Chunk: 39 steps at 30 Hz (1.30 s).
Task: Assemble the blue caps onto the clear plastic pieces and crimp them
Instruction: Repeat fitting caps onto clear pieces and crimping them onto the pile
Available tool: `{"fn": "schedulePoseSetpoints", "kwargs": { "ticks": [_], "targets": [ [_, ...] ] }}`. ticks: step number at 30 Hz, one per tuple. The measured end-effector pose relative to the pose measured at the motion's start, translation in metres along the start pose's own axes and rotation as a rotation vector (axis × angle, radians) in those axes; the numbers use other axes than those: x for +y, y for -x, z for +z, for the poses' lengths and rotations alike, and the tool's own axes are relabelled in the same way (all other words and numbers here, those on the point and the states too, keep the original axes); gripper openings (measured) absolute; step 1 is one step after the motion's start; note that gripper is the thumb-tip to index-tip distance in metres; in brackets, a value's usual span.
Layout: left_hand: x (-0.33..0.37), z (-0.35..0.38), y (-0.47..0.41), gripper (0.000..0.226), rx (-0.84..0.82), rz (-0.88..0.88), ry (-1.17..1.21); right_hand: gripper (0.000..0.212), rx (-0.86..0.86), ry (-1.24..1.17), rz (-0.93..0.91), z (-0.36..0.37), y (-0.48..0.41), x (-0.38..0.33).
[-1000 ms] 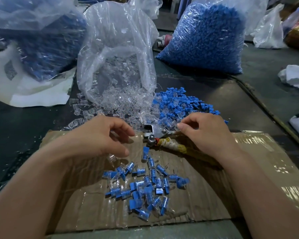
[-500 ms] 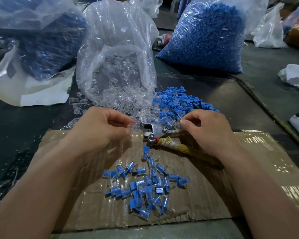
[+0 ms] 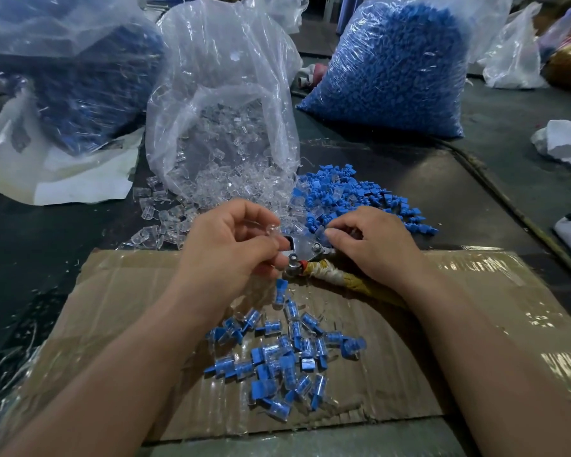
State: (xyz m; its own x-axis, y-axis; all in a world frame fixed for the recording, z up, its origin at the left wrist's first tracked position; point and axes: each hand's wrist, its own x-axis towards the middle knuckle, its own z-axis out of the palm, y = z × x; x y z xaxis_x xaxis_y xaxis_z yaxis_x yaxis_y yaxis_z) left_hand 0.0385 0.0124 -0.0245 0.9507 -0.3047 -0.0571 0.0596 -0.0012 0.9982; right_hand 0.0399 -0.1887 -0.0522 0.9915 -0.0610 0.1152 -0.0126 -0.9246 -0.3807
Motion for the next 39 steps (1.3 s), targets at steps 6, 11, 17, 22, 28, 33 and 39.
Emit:
{"fn": "schedulePoseSetpoints", "kwargs": {
  "ticks": [6, 11, 17, 22, 28, 33, 39],
  "targets": [
    [-0.0012, 0.0013, -0.0008, 0.021, 0.052, -0.001, 0.018, 0.015, 0.017, -0.041, 0.054, -0.0005, 0.0000, -0.0021],
    [-0.0011, 0.0015, 0.0009, 0.020, 0.039, -0.001, -0.013, 0.019, 0.060, -0.047, 0.058, -0.0021, 0.0027, -0.0043],
    [-0.0028, 0.0017, 0.0009, 0.025, 0.046, 0.065, -0.081, 0.011, 0.250, -0.130, 0.042, -0.0042, 0.0055, -0.0070],
    [-0.0021, 0.0022, 0.0011, 0.030, 0.075, 0.068, -0.111, 0.034, 0.055, 0.016, 0.040, -0.0033, 0.0017, -0.0054],
    [0.0002, 0.0043, 0.0032, 0.016, 0.061, 0.061, -0.143, 0.030, -0.011, 0.078, 0.084, -0.0025, -0.0023, -0.0028],
    [0.0005, 0.0047, 0.0033, 0.015, 0.043, 0.021, -0.115, 0.023, 0.012, 0.059, 0.141, -0.0015, -0.0028, -0.0002],
    [0.0003, 0.0051, 0.0030, 0.020, 0.031, 0.027, -0.076, 0.020, 0.016, 0.038, 0.153, -0.0022, -0.0028, -0.0020]
  ]
}}
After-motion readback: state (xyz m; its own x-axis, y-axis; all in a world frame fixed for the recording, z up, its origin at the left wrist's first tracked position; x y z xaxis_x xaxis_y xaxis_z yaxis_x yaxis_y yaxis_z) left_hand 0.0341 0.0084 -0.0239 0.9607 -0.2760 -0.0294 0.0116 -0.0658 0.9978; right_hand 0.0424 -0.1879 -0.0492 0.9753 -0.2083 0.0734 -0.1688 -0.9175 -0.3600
